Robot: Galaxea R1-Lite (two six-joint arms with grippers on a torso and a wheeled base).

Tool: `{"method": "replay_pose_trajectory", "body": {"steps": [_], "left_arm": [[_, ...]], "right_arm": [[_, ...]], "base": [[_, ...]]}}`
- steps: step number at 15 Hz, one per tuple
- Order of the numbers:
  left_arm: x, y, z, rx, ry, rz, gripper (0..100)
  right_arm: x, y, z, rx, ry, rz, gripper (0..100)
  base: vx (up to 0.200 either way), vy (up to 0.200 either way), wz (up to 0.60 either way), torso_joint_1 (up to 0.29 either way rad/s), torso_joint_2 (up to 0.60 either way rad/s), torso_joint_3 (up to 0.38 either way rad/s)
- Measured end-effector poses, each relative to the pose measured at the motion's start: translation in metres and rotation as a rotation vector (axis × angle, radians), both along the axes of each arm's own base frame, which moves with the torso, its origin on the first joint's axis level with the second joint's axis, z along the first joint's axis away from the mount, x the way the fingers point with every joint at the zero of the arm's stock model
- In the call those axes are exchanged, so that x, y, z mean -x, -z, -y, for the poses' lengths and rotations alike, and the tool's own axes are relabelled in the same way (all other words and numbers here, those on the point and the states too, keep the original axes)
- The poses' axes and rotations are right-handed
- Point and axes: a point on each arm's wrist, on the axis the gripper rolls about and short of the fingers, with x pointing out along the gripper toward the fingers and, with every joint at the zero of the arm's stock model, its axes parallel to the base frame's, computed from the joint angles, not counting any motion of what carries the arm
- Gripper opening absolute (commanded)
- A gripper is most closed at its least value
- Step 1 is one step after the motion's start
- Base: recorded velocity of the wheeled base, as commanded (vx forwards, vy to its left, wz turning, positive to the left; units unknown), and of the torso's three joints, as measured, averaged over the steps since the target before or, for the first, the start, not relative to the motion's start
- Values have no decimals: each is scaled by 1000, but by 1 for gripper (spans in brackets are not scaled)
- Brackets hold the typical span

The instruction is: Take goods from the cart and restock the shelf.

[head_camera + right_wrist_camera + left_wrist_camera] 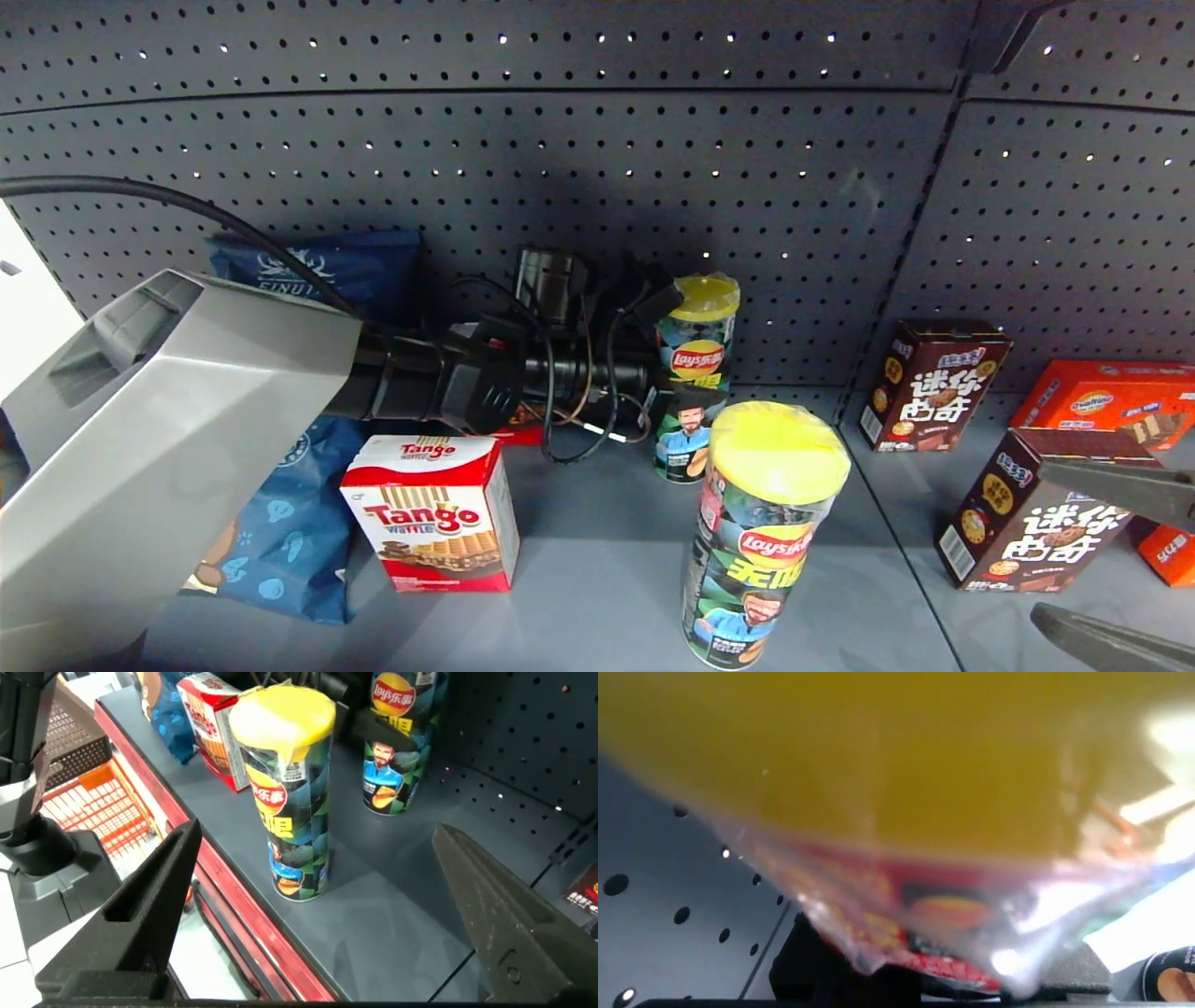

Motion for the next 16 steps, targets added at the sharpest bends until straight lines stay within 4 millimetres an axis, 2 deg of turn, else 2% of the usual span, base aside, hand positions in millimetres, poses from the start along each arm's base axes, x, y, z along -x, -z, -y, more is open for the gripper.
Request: {"method": "replay_pose_trajectory", "body": {"steps": [9, 16], "left_arm": [[3, -2, -3, -3, -2, -5, 100], [34, -38, -31, -1, -12, 54, 100]], "right_arm": [[1, 7, 1, -2, 3, -29, 100], [2, 17, 1, 16, -12, -62, 100]], "base": [[0, 0, 0, 0, 0, 0], [0, 0, 0, 0, 0, 0]]}}
